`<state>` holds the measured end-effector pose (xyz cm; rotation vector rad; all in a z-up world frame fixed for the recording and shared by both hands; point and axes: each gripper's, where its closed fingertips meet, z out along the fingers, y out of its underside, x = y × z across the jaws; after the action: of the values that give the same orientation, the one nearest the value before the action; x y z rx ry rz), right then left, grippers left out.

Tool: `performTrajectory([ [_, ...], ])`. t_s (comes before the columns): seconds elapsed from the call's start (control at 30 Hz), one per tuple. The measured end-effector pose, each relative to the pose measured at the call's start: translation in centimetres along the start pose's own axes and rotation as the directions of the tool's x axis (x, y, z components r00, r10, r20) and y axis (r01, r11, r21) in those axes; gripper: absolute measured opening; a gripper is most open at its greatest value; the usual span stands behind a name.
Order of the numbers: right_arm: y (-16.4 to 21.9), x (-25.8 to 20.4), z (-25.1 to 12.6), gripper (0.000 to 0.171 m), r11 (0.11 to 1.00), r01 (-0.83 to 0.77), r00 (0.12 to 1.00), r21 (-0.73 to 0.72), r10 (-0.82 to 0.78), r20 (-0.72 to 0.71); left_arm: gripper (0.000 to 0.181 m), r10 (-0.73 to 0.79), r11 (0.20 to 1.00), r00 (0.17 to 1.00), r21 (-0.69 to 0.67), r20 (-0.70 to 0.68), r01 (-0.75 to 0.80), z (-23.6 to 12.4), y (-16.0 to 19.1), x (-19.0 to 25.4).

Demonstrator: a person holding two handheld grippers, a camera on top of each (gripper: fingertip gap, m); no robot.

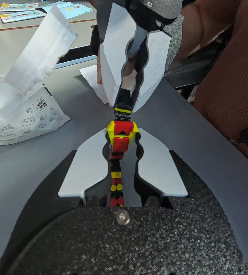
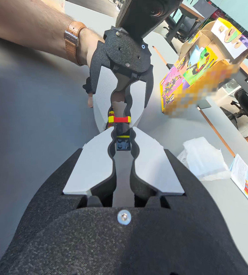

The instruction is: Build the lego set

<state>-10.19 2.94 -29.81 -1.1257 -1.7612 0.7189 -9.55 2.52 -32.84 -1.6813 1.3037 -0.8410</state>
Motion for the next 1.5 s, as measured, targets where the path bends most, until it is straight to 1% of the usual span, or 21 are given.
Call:
performTrajectory([
  [0.03,0.1,0.1,0.0,0.016,1.000,-0.008,1.000,0.009,0.008,-0.012,0.032,0.003,1.000,1.000,-0.004,0.008,-0.003,0.0,0.0,-0.1],
  [0.13,-0.6,0.1,-0.4,0.016,0.991,0.043,0.998,0.125,-0.037,-0.053,0.032,0.005,1.000,1.000,0.020,-0.012,-0.005,0.1,-0.5,0.2],
  [0.17,-0.9,0.0,-0.6,0.016,0.986,0.023,0.999,0.163,-0.018,-0.038,0.032,0.004,0.999,1.000,0.033,-0.025,-0.003,0.2,-0.6,0.3],
  [0.27,-0.7,0.6,-0.5,0.016,0.932,-0.265,0.964,0.248,0.246,0.104,0.031,-0.010,0.999,1.000,0.044,-0.004,0.011,0.3,-0.5,-0.2],
  [0.47,-0.8,1.0,-0.6,0.016,0.822,-0.489,0.872,0.291,0.451,0.191,0.029,0.004,1.000,1.000,0.019,0.026,-0.005,0.3,-0.4,-0.4],
  [0.53,-2.1,2.4,-2.1,0.016,0.702,-0.599,0.800,0.384,0.542,0.258,0.028,-0.002,1.000,0.999,0.011,0.047,0.001,0.3,0.1,-0.8],
  [0.57,-2.1,3.3,-2.5,0.016,0.704,-0.596,0.802,0.387,0.550,0.234,0.028,-0.012,1.000,0.999,0.015,0.045,0.011,0.2,0.2,-0.8],
  [0.6,-1.5,3.0,-2.2,0.017,0.773,-0.539,0.842,0.336,0.510,0.177,0.028,-0.005,1.000,0.999,0.008,0.050,0.005,0.2,0.2,-0.9],
  [0.63,-1.3,2.3,-2.0,0.017,0.807,-0.511,0.859,0.296,0.484,0.166,0.028,-0.001,1.000,0.999,-0.001,0.052,0.001,0.2,0.2,-0.9],
  [0.7,-1.6,2.0,-2.6,0.016,0.795,-0.519,0.854,0.314,0.487,0.181,0.028,-0.003,1.000,0.998,-0.018,0.061,0.004,0.0,0.3,-1.1],
  [0.83,-3.8,3.8,-5.1,0.016,0.646,-0.627,0.778,0.436,0.546,0.311,0.032,0.002,1.000,0.996,0.010,0.084,-0.003,-0.6,-0.8,-1.4],
  [0.93,-6.0,5.3,-7.2,0.016,0.445,-0.768,0.639,0.461,0.570,0.516,0.047,0.069,0.995,0.983,0.054,0.171,-0.079,-1.8,-3.1,-2.3],
  [1.0,-7.2,7.0,-8.8,0.016,0.287,-0.845,0.530,0.450,0.561,0.636,0.048,0.138,0.981,0.961,0.101,0.239,-0.166,-2.9,-5.9,-2.6],
  [1.03,-7.6,7.8,-9.4,0.015,0.234,-0.861,0.500,0.451,0.551,0.668,0.046,0.163,0.978,0.953,0.087,0.256,-0.191,-3.1,-6.8,-2.7],
  [1.1,-7.9,8.8,-9.7,0.016,0.187,-0.871,0.476,0.455,0.553,0.684,0.046,0.220,0.972,0.921,0.006,0.320,-0.234,-3.3,-7.8,-3.5],
  [1.2,-8.5,9.7,-10.2,0.016,0.071,-0.901,0.398,0.429,0.530,0.748,0.042,0.247,0.935,0.805,0.086,0.539,-0.345,-4.7,-12.9,-5.3],
  [1.23,-8.7,10.0,-10.1,0.016,0.024,-0.908,0.367,0.418,0.527,0.767,0.036,0.258,0.908,0.752,0.114,0.607,-0.404,-5.1,-14.9,-5.4],
  [1.3,-9.0,10.8,-10.0,0.015,-0.086,-0.913,0.298,0.399,0.527,0.796,0.031,0.335,0.837,0.621,0.079,0.708,-0.541,-5.2,-17.6,-5.3],
  [1.37,-9.2,11.7,-10.0,0.015,-0.204,-0.899,0.232,0.387,0.529,0.817,0.029,0.397,0.780,0.511,0.013,0.762,-0.626,-4.6,-19.0,-5.1],
  [1.43,-9.5,11.9,-9.7,0.016,-0.261,-0.886,0.194,0.382,0.539,0.819,0.030,0.416,0.755,0.463,-0.013,0.783,-0.655,-4.2,-19.8,-5.2],
  [1.5,-9.9,11.9,-9.6,0.016,-0.295,-0.877,0.173,0.379,0.542,0.822,0.029,0.445,0.756,0.443,-0.060,0.778,-0.652,-3.7,-19.8,-5.7],
])
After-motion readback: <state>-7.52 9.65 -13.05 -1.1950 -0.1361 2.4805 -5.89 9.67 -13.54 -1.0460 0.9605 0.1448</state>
